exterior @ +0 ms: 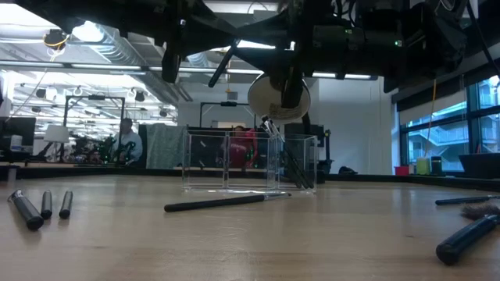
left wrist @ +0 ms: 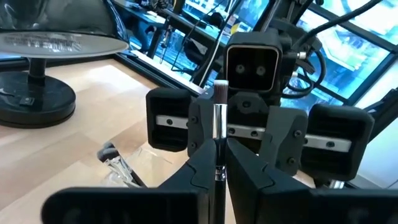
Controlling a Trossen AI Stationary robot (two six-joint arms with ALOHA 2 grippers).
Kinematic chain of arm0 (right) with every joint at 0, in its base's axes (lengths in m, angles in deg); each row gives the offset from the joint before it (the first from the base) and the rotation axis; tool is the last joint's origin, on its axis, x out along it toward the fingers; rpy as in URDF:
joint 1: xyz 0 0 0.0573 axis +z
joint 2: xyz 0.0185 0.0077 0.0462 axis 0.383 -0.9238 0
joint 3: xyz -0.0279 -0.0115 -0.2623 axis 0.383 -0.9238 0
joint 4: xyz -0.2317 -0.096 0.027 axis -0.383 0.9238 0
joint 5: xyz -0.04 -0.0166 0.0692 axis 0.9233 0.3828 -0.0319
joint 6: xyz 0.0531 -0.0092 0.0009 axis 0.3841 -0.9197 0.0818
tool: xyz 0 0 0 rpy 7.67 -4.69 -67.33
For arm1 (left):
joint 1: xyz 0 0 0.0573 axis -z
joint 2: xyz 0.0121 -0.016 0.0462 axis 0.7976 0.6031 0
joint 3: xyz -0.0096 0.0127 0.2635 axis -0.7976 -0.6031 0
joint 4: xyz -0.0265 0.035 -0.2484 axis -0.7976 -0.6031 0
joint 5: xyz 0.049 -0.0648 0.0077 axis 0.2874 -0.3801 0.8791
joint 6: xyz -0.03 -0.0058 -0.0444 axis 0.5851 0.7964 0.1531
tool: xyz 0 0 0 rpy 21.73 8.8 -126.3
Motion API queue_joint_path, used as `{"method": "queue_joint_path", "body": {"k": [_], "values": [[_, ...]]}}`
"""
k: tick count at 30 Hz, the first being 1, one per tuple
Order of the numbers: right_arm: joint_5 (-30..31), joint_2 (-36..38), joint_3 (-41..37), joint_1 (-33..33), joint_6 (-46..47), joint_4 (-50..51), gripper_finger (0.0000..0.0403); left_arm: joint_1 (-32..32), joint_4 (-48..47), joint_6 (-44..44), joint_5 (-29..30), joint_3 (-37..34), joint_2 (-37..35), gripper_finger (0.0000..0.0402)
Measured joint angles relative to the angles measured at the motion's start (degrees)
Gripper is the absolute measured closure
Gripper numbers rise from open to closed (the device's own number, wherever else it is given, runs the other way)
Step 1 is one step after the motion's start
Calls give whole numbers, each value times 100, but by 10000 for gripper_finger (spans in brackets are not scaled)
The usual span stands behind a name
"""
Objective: Pick & Place Makeup Supplies
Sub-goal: Put the makeup brush into the transparent organizer
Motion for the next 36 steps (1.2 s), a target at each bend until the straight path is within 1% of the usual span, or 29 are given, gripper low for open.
{"method": "queue_joint_path", "body": {"k": [6, 21, 26, 30, 36], "values": [[19, 0, 0, 0, -96, 18, 299, 1, 12, 4, 6, 0, 0, 377], [26, 2, 11, -74, -153, -35, 299, 5, 3, 0, 17, 0, 0, 377], [27, 2, 64, -81, -181, 25, 314, 6, 97, -68, 41, 0, 87, 377], [2, 2, 72, -111, -182, 127, 328, 6, 364, -91, 11, -4, 247, 377], [28, 2, 72, -116, -202, 195, 344, 4, 372, -105, 12, -4, 275, 377]]}}
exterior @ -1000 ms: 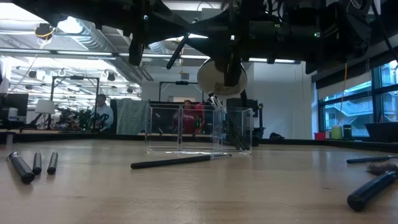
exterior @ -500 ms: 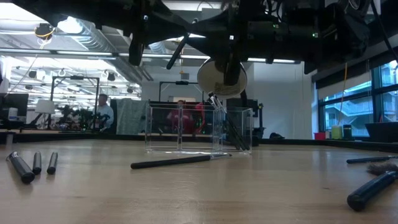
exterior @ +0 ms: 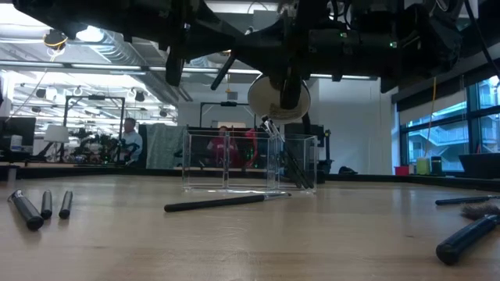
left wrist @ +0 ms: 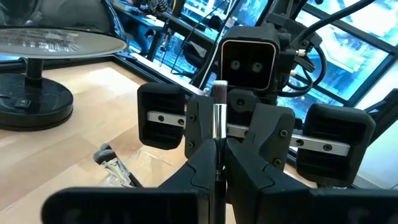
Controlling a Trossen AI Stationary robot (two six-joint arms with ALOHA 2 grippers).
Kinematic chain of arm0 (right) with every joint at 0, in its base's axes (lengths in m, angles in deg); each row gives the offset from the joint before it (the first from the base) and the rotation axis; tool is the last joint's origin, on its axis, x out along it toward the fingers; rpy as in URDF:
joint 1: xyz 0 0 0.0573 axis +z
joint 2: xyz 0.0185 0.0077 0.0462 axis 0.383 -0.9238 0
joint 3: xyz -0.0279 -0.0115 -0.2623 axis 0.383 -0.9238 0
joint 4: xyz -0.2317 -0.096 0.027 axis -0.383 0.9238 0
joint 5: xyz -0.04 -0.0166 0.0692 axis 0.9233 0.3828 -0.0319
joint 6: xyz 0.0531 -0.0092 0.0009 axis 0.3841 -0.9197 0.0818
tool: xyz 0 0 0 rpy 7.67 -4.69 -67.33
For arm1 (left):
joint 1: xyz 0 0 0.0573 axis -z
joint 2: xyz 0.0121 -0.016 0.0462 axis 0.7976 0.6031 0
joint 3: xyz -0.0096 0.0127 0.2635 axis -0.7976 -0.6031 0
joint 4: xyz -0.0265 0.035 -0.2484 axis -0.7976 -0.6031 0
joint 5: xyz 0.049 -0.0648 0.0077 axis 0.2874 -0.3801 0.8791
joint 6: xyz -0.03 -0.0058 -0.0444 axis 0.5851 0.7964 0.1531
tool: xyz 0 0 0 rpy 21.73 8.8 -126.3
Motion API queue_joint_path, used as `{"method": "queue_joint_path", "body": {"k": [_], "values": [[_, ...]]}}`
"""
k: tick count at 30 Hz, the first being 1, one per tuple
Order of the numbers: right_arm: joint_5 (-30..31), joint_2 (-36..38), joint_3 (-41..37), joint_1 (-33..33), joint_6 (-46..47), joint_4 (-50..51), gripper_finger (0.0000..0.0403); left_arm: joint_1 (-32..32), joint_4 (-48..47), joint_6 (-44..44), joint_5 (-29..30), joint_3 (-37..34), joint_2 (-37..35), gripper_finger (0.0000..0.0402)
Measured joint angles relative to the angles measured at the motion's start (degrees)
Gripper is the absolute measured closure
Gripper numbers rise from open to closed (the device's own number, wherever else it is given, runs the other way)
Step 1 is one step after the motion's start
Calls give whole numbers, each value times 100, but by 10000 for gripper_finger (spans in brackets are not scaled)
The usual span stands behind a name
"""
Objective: Pick & Place Makeup Supplies
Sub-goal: Put the makeup brush into the transparent organizer
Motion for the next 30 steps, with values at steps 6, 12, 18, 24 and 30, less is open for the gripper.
{"method": "queue_joint_path", "body": {"k": [6, 12, 18, 24, 30], "values": [[157, 0, 0, 0, -126, 130, 364, 0, -99, -272, 31, 0, 0, 376], [736, 247, 3, 0, -431, 1202, 362, 0, -432, -542, 231, 2, -7, 337], [1450, 1224, 2, 69, -678, 2862, 361, 2, -999, -889, 309, 2, -240, 274], [1515, 1869, 9, 224, -689, 3661, 360, 2, -1195, -1112, 18, 2, -529, 242], [2190, 1874, 9, 184, 75, 4800, 360, 8, -1601, -1141, 30, 2, -555, 238]]}}
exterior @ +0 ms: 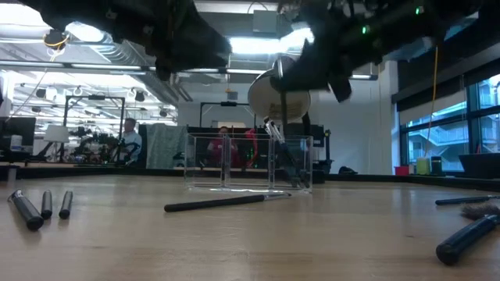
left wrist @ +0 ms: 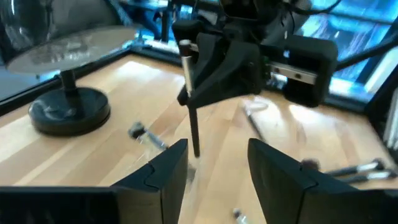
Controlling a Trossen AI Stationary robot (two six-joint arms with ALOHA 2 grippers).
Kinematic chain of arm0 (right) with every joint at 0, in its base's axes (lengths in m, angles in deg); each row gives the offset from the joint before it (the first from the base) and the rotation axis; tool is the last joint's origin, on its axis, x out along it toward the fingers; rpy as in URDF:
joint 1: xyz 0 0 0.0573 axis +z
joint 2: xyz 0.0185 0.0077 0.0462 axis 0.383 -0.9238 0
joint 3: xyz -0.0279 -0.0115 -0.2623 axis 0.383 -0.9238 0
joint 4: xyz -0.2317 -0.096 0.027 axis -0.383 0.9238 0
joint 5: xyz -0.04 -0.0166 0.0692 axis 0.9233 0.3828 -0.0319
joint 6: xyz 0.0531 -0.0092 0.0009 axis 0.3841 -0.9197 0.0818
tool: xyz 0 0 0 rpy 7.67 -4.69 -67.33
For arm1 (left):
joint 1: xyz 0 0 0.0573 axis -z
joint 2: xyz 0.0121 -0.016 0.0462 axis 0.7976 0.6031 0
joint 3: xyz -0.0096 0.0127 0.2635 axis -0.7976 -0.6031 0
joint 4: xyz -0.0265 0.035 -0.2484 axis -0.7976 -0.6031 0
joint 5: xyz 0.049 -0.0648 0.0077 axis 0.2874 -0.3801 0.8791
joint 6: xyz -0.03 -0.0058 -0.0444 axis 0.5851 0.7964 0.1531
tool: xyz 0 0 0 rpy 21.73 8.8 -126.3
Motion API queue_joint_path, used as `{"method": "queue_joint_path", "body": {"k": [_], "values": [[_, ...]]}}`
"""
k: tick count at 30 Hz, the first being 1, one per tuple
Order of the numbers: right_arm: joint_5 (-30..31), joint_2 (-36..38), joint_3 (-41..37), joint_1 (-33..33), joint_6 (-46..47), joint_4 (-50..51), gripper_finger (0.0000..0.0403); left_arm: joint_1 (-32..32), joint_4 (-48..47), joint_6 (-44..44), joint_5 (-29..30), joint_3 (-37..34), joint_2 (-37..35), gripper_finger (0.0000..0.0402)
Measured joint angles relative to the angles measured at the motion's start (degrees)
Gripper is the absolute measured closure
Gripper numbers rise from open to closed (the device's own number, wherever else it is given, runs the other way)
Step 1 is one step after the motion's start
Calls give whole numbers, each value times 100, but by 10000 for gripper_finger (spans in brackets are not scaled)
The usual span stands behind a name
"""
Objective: Pick & Place Makeup Supplies
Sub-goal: Put the makeup brush into the transparent organizer
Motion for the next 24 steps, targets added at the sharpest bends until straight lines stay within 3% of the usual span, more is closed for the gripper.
{"method": "queue_joint_path", "body": {"k": [11, 19, 24], "values": [[-107, -117, -11, -68, 628, 441, 355, -17, -319, -54, 190, 0, 0, 240], [-297, -119, -11, -66, 780, 600, 287, -17, -467, -58, 101, 0, 0, 242], [16, 12, -11, 21, 840, 662, 259, -13, -1012, -49, 99, 0, 0, 238]]}}
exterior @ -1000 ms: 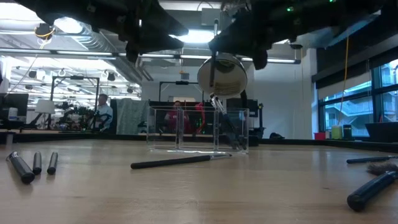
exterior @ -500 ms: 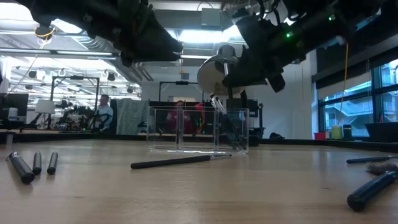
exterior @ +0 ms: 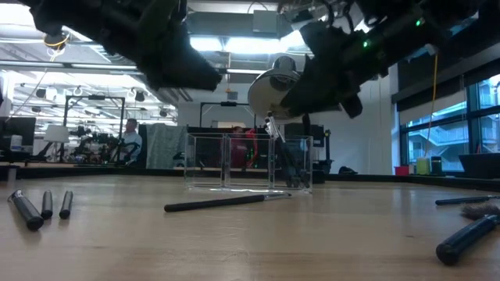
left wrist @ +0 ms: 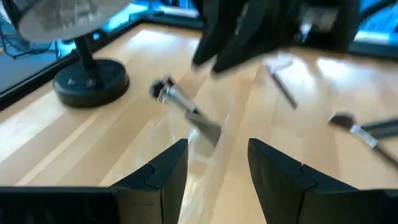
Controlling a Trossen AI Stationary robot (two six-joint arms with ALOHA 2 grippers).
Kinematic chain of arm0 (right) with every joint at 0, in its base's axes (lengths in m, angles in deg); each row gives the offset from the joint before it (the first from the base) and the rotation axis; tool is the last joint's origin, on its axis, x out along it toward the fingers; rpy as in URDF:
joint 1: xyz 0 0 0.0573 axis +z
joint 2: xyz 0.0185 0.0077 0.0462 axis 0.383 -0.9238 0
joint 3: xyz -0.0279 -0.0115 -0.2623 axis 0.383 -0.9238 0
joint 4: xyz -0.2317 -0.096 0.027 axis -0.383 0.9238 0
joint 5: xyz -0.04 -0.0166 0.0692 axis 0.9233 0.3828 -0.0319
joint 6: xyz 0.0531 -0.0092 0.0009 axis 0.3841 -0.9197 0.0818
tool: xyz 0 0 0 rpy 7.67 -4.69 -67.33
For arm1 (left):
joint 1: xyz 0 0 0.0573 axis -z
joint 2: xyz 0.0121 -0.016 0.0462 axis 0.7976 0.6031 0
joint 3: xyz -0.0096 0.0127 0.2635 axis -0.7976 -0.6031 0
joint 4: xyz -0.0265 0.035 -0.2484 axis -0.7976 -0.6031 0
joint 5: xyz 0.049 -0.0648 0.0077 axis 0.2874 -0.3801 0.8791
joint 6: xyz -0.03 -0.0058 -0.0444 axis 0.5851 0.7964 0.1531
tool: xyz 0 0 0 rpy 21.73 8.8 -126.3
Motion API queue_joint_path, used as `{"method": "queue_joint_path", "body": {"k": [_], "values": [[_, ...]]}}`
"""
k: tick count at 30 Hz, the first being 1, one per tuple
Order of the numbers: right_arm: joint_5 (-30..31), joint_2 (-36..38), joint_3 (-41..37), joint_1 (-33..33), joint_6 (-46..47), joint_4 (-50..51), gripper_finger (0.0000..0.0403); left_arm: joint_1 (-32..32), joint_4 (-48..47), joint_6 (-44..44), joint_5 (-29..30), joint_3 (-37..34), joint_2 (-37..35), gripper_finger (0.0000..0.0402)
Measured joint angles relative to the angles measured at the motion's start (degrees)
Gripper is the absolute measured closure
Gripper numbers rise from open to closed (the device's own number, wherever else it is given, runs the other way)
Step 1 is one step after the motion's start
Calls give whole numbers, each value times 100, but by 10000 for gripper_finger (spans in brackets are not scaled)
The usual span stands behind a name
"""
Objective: Pick & Place Makeup Supplies
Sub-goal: Put the makeup brush into the transparent organizer
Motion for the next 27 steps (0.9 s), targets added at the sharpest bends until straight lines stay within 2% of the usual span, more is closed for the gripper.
{"method": "queue_joint_path", "body": {"k": [5, 8, 10, 19, 23, 27], "values": [[514, 560, 2, 455, -72, 220, 263, 7, -808, 202, -28, 0, 2, 239], [583, 916, 2, 741, -69, 365, 269, 7, -1232, 1047, -99, 0, 2, 239], [417, 1059, 2, 877, -78, 377, 273, 2, -1419, 1336, -334, 0, 7, 238], [-403, 960, 2, 1032, -90, 419, 286, -35, -1428, 1020, -1119, 2, 7, 254], [-346, 921, 2, 1032, -108, 409, 294, -32, -2423, 1039, -1202, 344, 96, 273], [-66, 921, 2, 1029, -149, 408, 297, -32, -3166, 846, -899, 920, 441, 288]]}}
